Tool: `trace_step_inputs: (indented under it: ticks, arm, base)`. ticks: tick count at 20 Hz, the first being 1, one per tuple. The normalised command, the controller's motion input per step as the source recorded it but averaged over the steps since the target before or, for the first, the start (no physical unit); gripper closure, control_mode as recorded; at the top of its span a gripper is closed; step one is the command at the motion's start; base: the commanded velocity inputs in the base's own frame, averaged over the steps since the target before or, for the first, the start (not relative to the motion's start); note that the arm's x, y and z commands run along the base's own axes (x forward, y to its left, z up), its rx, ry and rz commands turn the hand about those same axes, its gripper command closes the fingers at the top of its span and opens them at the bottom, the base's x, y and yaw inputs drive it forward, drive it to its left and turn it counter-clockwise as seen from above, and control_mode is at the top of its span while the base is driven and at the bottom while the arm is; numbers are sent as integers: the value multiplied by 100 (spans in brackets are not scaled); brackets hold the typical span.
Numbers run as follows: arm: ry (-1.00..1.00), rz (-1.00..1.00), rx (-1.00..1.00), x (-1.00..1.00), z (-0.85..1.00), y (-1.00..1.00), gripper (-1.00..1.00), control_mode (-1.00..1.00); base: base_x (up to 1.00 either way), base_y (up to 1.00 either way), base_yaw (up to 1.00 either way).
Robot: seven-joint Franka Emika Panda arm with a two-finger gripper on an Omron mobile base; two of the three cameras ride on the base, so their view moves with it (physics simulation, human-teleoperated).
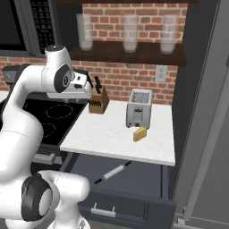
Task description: Pick the rolling pin from the drawer and place it on the counter.
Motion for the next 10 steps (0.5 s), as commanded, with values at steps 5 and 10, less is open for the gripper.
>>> trace_step_inputs:
  ticks: [5,10]
  arm:
    - [0,-4,2,-35,0,-36,-100,-100]
    - [0,-3,0,-73,-26,-28,-100,-100]
  base:
    - [0,0,0]
    - [0,0,0]
